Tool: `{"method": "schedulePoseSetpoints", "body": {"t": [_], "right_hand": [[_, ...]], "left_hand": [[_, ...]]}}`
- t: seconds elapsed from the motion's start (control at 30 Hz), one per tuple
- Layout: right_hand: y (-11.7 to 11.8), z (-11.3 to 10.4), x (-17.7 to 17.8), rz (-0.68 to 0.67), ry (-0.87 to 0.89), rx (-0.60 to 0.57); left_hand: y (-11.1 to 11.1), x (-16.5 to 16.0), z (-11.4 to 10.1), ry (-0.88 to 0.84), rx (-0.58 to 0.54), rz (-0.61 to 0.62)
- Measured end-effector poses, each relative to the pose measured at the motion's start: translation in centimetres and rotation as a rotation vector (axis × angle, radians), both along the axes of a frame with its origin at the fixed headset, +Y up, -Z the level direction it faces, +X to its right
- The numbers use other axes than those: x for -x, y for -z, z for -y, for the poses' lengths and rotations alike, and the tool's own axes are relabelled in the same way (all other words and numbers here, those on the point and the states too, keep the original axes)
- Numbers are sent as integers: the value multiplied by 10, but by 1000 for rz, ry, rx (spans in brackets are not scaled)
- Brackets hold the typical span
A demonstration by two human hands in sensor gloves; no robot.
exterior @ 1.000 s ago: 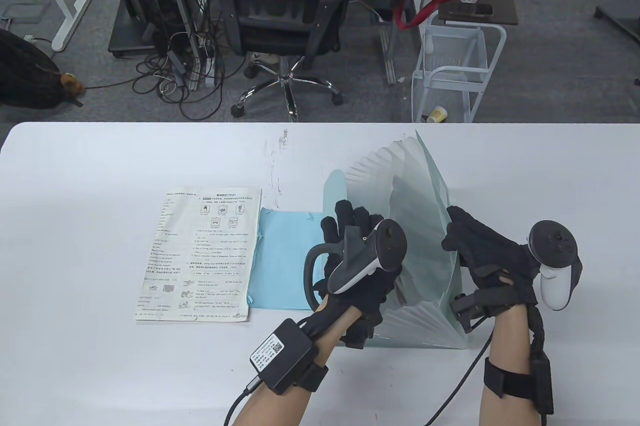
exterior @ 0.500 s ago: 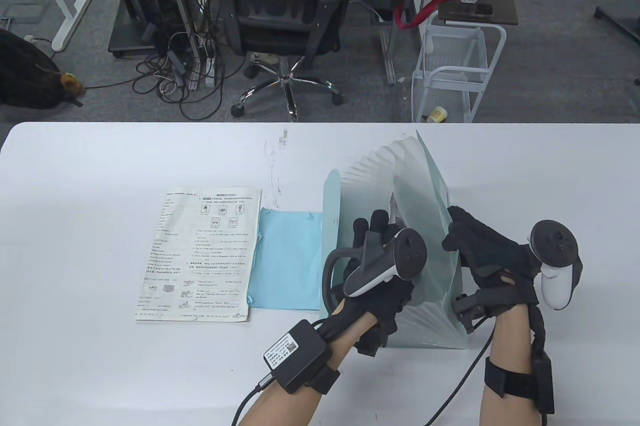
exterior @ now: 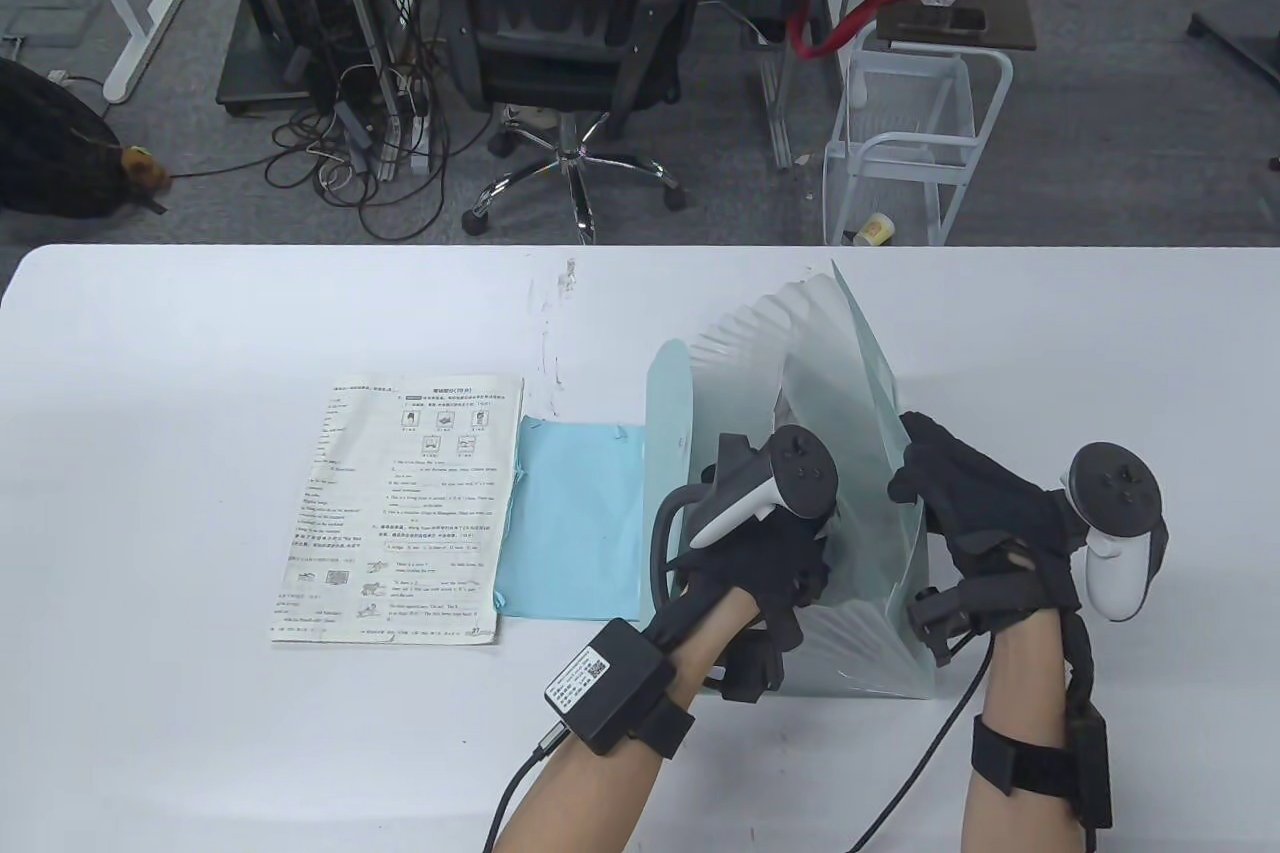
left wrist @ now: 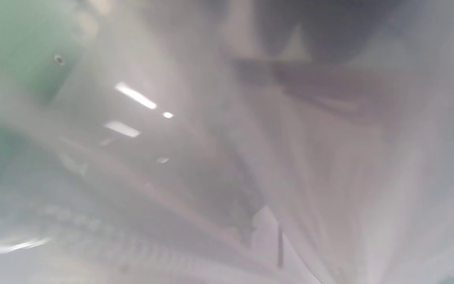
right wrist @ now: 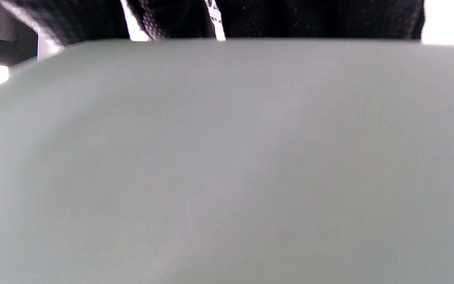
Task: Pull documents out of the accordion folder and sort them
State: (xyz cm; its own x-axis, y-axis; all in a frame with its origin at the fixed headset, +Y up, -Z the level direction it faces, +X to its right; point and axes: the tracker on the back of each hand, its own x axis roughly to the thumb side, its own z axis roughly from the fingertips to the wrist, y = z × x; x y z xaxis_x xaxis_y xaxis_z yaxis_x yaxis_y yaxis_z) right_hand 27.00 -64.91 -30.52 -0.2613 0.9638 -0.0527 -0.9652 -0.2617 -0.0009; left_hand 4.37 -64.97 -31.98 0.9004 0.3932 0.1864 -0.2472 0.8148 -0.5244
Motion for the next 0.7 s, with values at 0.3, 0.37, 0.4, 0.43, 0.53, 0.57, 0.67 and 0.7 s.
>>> {"method": "schedulePoseSetpoints", "body": {"t": [0.3,0.37,0.4,0.43,0.53,0.57,0.67,0.7], "right_hand": [[0,0,1,-5,3,-11],[0,0,1,-7,4,-11],[1,0,1,-5,4,-11],[1,0,1,-9,4,-9],[0,1,1,-7,13,-9],[0,1,0,-8,16,-8],[0,1,0,-9,22,-8],[0,1,0,-9,21,-7]], "left_hand": [[7,4,13,26,43,-50],[6,4,11,47,20,-51],[6,4,9,45,8,-48],[6,3,9,39,6,-47],[6,5,7,-23,23,-45],[6,6,6,-52,37,-42],[7,8,4,-107,49,-30],[7,8,4,-130,68,-23]]}}
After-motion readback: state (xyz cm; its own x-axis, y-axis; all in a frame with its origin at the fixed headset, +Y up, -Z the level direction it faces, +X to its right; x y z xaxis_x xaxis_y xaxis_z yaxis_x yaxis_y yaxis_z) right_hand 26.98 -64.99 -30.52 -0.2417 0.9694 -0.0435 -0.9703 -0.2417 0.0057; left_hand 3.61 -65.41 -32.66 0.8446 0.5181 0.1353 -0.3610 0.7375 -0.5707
